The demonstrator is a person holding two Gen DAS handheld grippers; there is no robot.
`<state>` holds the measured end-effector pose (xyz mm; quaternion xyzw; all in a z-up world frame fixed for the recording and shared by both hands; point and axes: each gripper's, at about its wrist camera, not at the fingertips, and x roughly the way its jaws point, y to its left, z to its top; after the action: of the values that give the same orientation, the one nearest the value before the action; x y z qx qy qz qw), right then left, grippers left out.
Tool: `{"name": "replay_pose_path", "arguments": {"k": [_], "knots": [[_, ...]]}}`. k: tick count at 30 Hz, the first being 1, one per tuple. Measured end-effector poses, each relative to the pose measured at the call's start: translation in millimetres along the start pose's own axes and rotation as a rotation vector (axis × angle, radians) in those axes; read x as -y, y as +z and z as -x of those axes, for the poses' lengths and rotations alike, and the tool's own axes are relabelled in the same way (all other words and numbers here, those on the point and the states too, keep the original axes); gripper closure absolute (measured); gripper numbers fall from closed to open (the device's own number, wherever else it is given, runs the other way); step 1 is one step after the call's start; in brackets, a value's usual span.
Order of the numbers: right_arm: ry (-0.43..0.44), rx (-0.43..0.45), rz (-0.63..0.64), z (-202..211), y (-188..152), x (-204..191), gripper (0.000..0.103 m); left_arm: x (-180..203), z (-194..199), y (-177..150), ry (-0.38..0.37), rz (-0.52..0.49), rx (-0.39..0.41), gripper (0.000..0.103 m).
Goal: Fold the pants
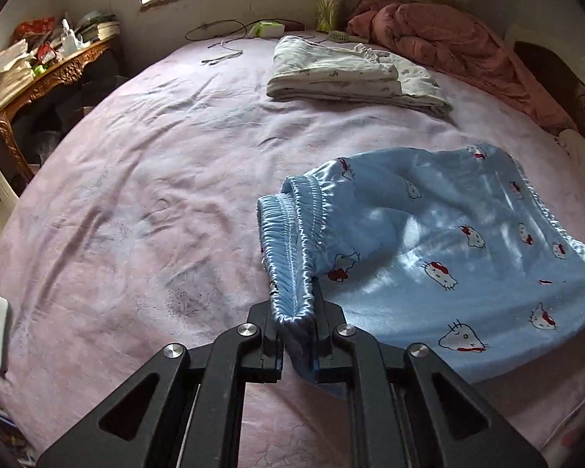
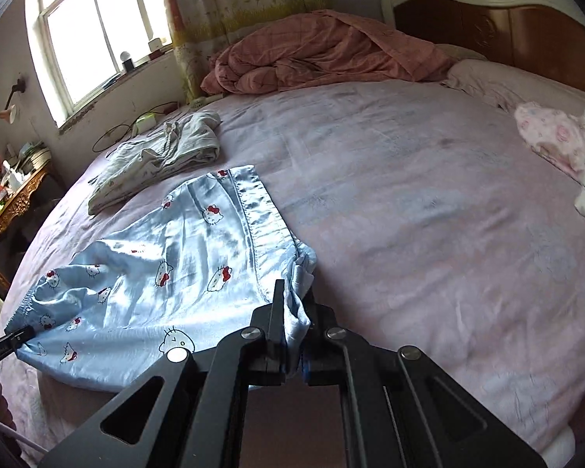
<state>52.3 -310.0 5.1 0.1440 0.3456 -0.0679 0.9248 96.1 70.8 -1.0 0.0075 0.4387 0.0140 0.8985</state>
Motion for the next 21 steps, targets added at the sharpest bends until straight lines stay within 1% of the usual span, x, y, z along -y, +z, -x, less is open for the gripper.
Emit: {"name": "replay_pose_path", "arguments": {"k": [4,5,6,7,8,9,10,11,12,14,15,17,18,19,21], "knots": [[-0.007,0.012,0.029,16.6,-15.1,-7.9,0.099,-8.6,3.6,-5.4,0.006,0.012,0.003,0.093],[0.001,0.013,0.031,18.5,-16.4,-8.5,0.099,-9.3,5.7,-5.9,0.017,0.006,0.015,0.091],[0.009,0.014,0.036,19.2,-17.3,-8.9,0.099,-8.9,7.7,-6.7,0.042,-0.008,0.031,0.084],[0.005,0.018,0.048,18.4,-17.9,-9.5,0.098,-9.2,8.7,-7.7,0.068,-0.013,0.044,0.068],[-0.009,0.016,0.066,15.3,-17.1,-10.5,0.097,-9.9,9.4,-9.0,0.095,-0.011,0.05,0.059],[-0.043,0.007,0.084,12.0,-17.7,-11.5,0.085,-11.6,11.7,-11.2,0.12,-0.007,0.068,0.05],[-0.079,0.009,0.093,11.1,-19.4,-11.2,0.071,-12.9,14.5,-14.3,0.131,-0.008,0.081,0.048],[-0.107,0.02,0.1,11.6,-20.5,-9.3,0.061,-14.1,16.7,-17.5,0.148,-0.013,0.083,0.042],[-0.131,0.039,0.103,14.1,-21.4,-6.3,0.045,-15.1,19.0,-21.0,0.169,-0.014,0.089,0.033],[-0.177,0.077,0.099,21.5,-20.7,2.5,0.043,-17.2,27.0,-29.5,0.198,-0.018,0.125,0.026],[-0.193,0.09,0.097,24.4,-19.4,6.4,0.043,-17.1,31.3,-33.8,0.204,-0.025,0.138,0.025],[-0.208,0.115,0.104,30.1,-15.2,11.1,0.043,-14.2,37.8,-40.3,0.196,-0.051,0.15,0.017],[-0.197,0.121,0.12,31.4,-12.1,10.5,0.042,-12.5,40.0,-42.5,0.181,-0.064,0.15,0.01],[-0.175,0.114,0.142,31.0,-8.5,7.8,0.041,-11.1,41.9,-44.3,0.158,-0.071,0.149,0.006],[-0.11,0.092,0.173,28.7,-0.1,0.5,0.039,-8.6,43.0,-46.3,0.117,-0.076,0.137,0.004]]}}
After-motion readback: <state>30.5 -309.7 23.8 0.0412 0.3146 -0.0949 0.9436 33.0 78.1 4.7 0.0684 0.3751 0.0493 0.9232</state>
